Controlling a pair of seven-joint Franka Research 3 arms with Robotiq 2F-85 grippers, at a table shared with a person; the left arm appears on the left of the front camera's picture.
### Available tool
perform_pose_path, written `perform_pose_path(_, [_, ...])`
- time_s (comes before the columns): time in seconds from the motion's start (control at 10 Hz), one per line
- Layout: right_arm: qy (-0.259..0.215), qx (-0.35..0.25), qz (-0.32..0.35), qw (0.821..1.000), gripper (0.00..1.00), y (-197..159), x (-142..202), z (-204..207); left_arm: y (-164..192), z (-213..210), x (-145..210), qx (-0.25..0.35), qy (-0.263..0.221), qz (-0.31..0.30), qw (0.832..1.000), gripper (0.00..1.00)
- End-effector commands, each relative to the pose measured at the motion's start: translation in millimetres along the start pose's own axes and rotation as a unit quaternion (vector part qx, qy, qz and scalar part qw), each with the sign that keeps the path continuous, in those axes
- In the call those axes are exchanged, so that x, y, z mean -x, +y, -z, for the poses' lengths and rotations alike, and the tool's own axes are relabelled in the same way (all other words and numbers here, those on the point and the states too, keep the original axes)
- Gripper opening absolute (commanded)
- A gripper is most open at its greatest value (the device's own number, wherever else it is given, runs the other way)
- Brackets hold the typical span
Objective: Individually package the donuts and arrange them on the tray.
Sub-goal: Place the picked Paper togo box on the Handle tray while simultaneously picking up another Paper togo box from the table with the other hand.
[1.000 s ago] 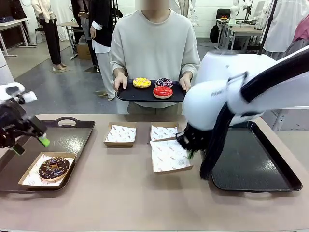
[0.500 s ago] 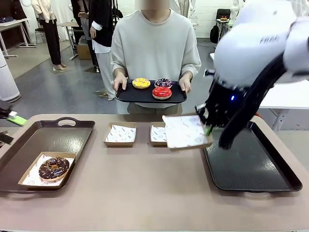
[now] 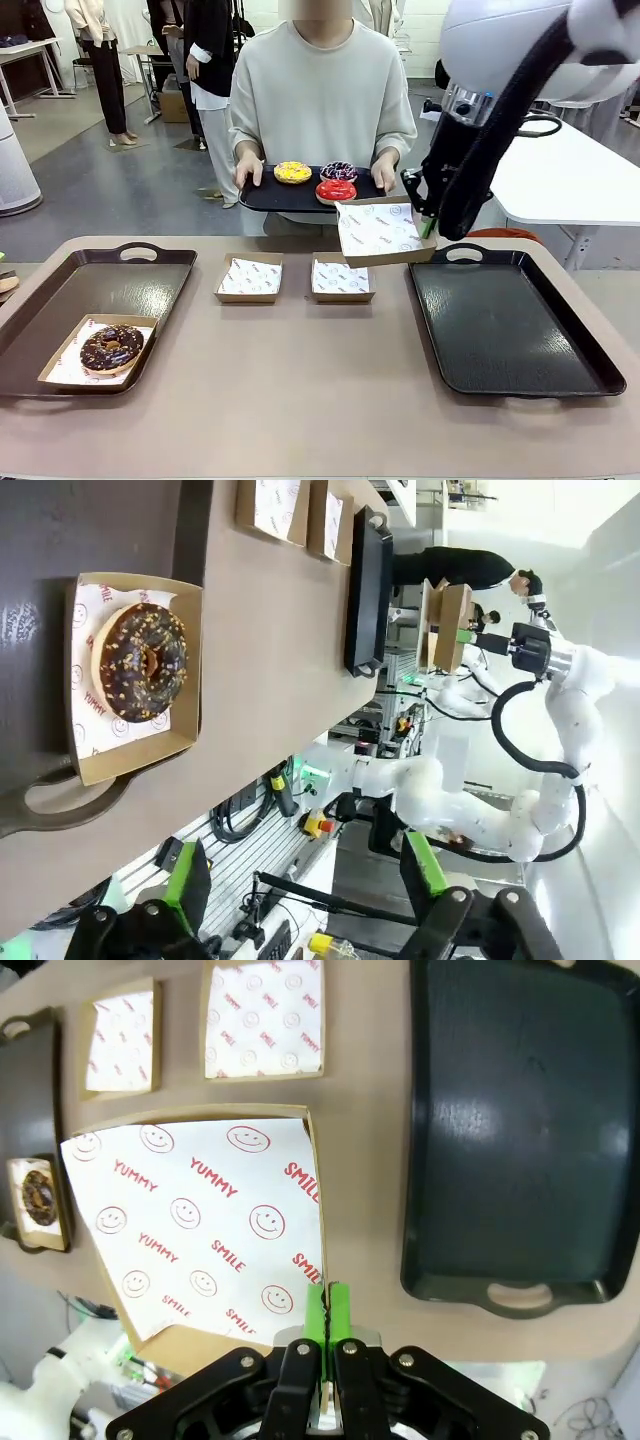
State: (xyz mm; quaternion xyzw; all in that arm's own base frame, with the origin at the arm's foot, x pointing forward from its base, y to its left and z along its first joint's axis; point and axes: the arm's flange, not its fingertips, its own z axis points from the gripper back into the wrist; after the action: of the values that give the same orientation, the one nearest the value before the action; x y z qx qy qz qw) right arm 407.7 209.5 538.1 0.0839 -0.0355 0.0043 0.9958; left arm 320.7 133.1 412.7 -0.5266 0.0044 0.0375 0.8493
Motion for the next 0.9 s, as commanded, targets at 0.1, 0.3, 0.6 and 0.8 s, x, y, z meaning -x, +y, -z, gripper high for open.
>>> perform_pose_path(0.1, [0.010,0.018,0.021,1.000,0.00,10,-37,3,13,-21,-7,0.043,-0.008,0.009,0.999,1.00])
perform_pose_path(0.3, [0.006,0.021,0.039,0.999,0.00,11,-60,4,23,-29,-5,0.058,-0.012,0.014,0.998,1.00])
perform_pose_path(0.6, [0.017,0.021,0.057,0.998,0.00,5,-84,17,36,-37,-8,0.074,-0.013,0.009,0.997,1.00])
perform_pose_path(0.8, [0.019,0.023,0.067,0.997,0.00,2,-97,24,44,-44,-10,0.084,-0.035,0.006,0.996,1.00])
